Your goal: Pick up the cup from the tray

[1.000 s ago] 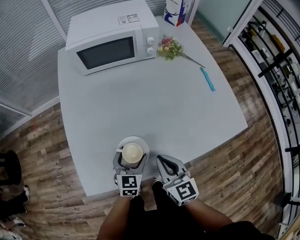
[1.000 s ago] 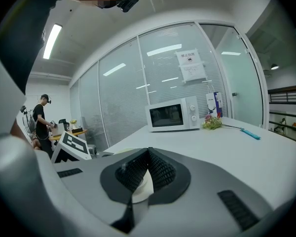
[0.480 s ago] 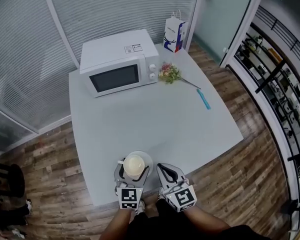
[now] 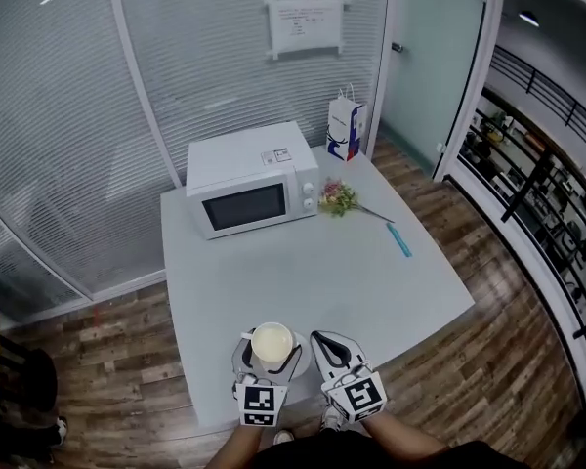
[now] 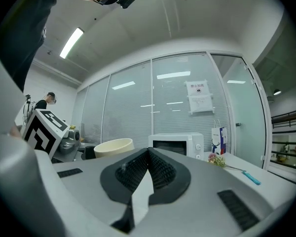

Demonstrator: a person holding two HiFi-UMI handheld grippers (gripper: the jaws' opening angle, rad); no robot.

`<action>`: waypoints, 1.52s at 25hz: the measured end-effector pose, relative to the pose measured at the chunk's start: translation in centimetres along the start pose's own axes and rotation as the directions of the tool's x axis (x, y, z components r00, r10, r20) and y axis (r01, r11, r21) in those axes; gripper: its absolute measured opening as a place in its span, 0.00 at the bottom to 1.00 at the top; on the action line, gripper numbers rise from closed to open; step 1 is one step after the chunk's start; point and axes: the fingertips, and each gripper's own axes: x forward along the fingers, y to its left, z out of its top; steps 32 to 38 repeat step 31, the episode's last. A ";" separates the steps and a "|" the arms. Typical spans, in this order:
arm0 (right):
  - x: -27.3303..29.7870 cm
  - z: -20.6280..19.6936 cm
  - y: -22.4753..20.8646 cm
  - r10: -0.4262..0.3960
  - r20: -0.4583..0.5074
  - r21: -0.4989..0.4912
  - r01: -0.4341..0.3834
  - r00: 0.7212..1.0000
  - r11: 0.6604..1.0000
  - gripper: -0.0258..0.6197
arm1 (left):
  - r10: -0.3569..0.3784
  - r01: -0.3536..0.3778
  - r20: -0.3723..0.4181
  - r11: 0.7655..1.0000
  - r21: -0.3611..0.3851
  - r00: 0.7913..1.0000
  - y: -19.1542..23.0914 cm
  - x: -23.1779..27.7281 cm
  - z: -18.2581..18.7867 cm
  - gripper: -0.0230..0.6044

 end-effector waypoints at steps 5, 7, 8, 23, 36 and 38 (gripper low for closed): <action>0.7 2.6 -0.7 -0.005 0.046 -0.042 0.007 0.999 0.999 0.02 | 0.011 -0.012 0.031 1.000 0.008 0.999 0.5 -0.3 2.0 0.71; 0.8 3.5 -0.7 -0.003 0.058 -0.065 0.006 0.998 0.998 0.02 | 0.013 -0.013 0.039 1.000 0.013 0.999 0.4 -0.5 2.4 0.71; 0.8 3.9 -0.7 0.001 0.069 -0.075 0.005 0.998 0.997 0.02 | 0.013 -0.014 0.043 1.000 0.015 0.999 0.4 -0.6 2.6 0.71; 1.0 5.0 -1.8 -0.037 0.089 -0.078 0.044 0.995 0.996 0.02 | 0.033 -0.034 0.060 0.999 0.017 0.998 0.4 -0.6 3.6 0.71; 1.0 4.8 -2.0 -0.038 0.090 -0.072 0.045 0.995 0.996 0.02 | 0.042 -0.042 0.058 0.999 0.014 0.997 0.5 -0.7 3.4 0.71; 1.0 4.8 -2.0 -0.038 0.090 -0.072 0.045 0.995 0.996 0.02 | 0.042 -0.042 0.058 0.999 0.014 0.997 0.5 -0.7 3.4 0.71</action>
